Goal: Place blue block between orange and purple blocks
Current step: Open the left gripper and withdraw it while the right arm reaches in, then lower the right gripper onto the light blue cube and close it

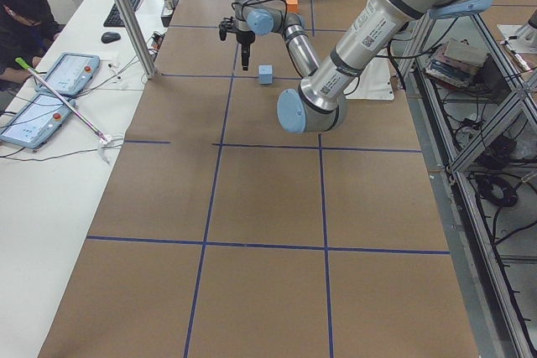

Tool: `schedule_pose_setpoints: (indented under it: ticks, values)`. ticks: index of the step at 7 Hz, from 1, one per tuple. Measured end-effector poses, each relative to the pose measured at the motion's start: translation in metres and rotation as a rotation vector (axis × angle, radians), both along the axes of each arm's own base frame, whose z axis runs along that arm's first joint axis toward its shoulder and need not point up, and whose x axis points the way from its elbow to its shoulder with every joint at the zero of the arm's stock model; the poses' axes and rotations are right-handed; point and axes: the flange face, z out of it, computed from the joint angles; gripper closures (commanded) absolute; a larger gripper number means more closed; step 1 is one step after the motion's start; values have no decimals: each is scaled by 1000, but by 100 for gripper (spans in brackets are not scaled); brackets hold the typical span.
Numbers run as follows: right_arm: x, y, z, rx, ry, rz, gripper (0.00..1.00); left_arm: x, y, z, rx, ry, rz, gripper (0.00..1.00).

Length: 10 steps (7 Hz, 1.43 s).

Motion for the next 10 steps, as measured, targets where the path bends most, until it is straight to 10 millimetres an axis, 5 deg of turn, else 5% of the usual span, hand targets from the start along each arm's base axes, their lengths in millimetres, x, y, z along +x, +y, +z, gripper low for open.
schedule_pose_setpoints:
  ticks: [2, 5, 8, 10]
  values:
    - [-21, -23, -29, -3, -33, 30, 0, -100, 11, 81, 62, -56, 74, 0]
    - [-105, -48, -88, -26, -78, 125, 0, -276, 12, 218, 105, -155, 183, 0]
    - [-244, -68, -183, -84, -98, 225, 0, -423, 62, 339, 25, -141, 189, 0]
    - [-351, -53, -251, -119, -112, 256, 0, -475, 98, 399, -19, -58, 179, 0]
